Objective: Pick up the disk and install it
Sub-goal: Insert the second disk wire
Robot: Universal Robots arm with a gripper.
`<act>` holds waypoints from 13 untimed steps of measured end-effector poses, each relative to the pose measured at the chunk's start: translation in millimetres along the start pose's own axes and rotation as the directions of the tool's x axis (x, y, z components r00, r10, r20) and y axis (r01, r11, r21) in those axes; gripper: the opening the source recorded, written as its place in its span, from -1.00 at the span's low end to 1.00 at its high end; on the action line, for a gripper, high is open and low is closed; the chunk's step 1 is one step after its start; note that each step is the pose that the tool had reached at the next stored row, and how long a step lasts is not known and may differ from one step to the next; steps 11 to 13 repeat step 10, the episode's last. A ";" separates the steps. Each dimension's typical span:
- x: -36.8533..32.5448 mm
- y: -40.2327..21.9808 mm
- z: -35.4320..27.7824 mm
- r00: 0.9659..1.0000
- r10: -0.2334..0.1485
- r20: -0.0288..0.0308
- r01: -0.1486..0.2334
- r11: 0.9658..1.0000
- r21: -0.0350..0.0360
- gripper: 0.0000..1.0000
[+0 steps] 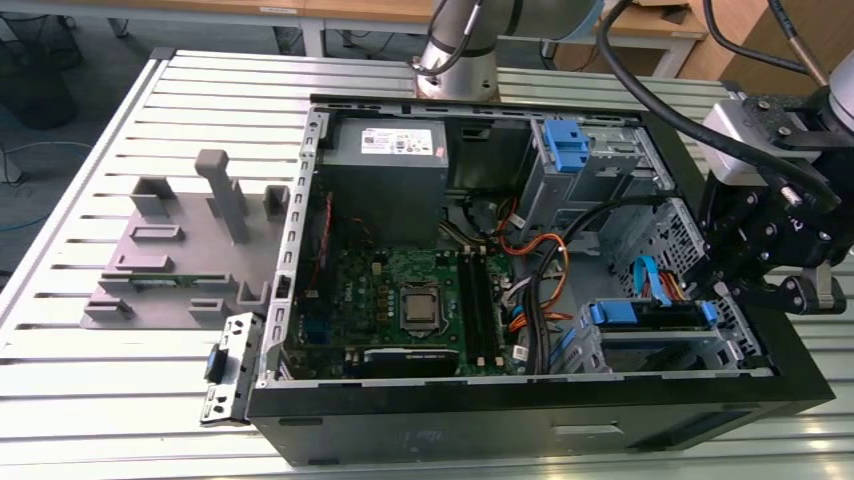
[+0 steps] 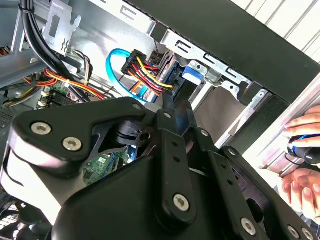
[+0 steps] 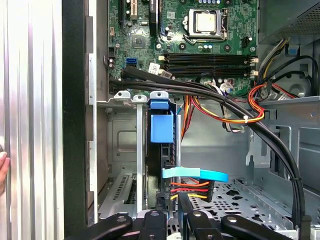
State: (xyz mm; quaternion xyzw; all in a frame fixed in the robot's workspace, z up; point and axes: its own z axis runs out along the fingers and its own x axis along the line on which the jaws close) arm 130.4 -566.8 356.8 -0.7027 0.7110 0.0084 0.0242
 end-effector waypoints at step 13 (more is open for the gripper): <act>0.0 -0.1 0.1 1.000 0.001 0.000 -0.001 1.000 -0.017 -0.52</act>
